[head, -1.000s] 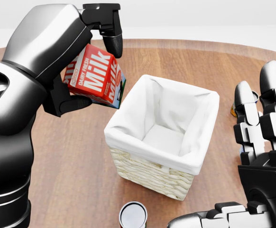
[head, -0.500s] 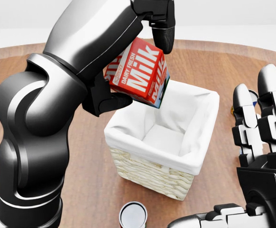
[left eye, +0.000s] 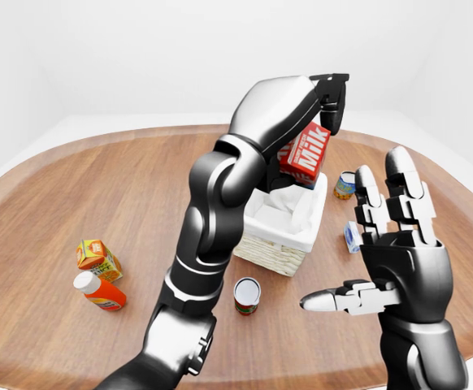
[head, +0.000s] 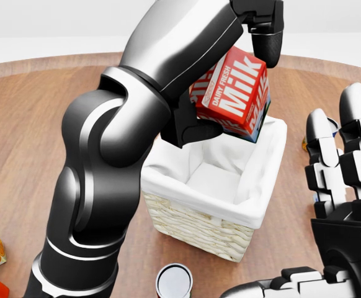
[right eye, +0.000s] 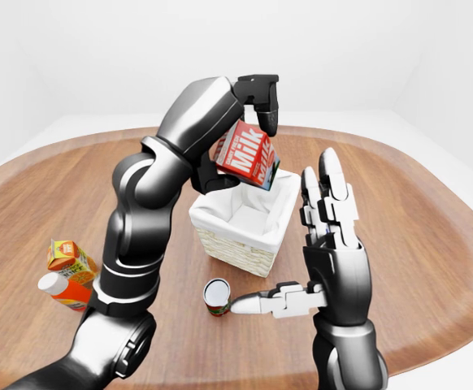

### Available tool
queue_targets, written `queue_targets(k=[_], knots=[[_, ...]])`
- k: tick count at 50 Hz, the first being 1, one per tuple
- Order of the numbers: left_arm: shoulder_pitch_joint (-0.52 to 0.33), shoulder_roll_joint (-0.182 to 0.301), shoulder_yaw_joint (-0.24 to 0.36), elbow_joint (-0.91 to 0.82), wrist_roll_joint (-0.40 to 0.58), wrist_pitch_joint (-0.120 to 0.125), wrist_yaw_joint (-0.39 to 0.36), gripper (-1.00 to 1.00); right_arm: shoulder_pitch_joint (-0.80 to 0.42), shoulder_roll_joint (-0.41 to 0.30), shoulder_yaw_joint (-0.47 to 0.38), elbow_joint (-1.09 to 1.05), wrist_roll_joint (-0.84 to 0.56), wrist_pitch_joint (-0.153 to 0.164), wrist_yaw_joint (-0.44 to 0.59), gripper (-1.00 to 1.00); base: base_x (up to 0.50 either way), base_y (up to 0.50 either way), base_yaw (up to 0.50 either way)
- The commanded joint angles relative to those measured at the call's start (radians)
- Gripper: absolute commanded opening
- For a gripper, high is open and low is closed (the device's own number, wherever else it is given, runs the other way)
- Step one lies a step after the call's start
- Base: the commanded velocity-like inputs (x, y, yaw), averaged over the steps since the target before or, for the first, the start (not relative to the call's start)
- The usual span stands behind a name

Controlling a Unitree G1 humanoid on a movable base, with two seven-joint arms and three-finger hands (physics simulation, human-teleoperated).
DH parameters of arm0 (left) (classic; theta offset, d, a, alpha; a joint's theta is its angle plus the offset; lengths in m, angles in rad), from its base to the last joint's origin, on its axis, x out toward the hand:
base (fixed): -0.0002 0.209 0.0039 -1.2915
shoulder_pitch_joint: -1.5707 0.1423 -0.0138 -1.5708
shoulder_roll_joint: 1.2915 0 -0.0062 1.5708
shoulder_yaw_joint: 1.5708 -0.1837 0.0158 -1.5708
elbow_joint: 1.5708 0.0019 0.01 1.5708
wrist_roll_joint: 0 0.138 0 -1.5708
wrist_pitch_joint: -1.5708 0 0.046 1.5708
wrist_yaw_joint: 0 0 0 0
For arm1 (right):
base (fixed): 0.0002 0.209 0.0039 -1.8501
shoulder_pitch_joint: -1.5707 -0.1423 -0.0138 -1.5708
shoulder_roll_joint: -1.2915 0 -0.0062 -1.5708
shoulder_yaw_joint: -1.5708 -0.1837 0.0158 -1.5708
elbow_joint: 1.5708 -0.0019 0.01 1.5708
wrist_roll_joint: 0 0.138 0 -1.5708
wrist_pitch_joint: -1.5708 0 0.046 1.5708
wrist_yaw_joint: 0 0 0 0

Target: Pick the milk and place it in the basket.

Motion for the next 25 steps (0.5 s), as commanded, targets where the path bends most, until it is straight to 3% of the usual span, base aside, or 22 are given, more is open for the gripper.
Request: queue_targets(k=[1, 9, 13, 25], knots=[[-0.037, -0.05, -0.006, 0.069, -0.022, 0.0, 0.094, -1.0, 0.005, 0.001, -0.006, -0.008, 0.005, 0.002, 0.004, 1.0, 0.0, 0.0, 0.0], [-0.076, -0.049, 0.002, 0.174, -0.04, -0.01, 0.154, -1.0, 0.011, 0.003, -0.004, -0.004, 0.004, -0.007, 0.005, 1.0, 0.0, 0.0, 0.0], [-0.104, -0.03, 0.017, 0.264, -0.058, -0.042, 0.211, -1.0, 0.009, 0.002, -0.003, -0.008, 0.005, -0.003, 0.005, 1.0, 0.0, 0.0, 0.0], [-0.17, -0.02, 0.025, 0.449, -0.114, -0.08, 0.316, -1.0, 0.018, 0.002, -0.005, -0.004, 0.01, -0.015, 0.007, 1.0, 0.0, 0.0, 0.0]])
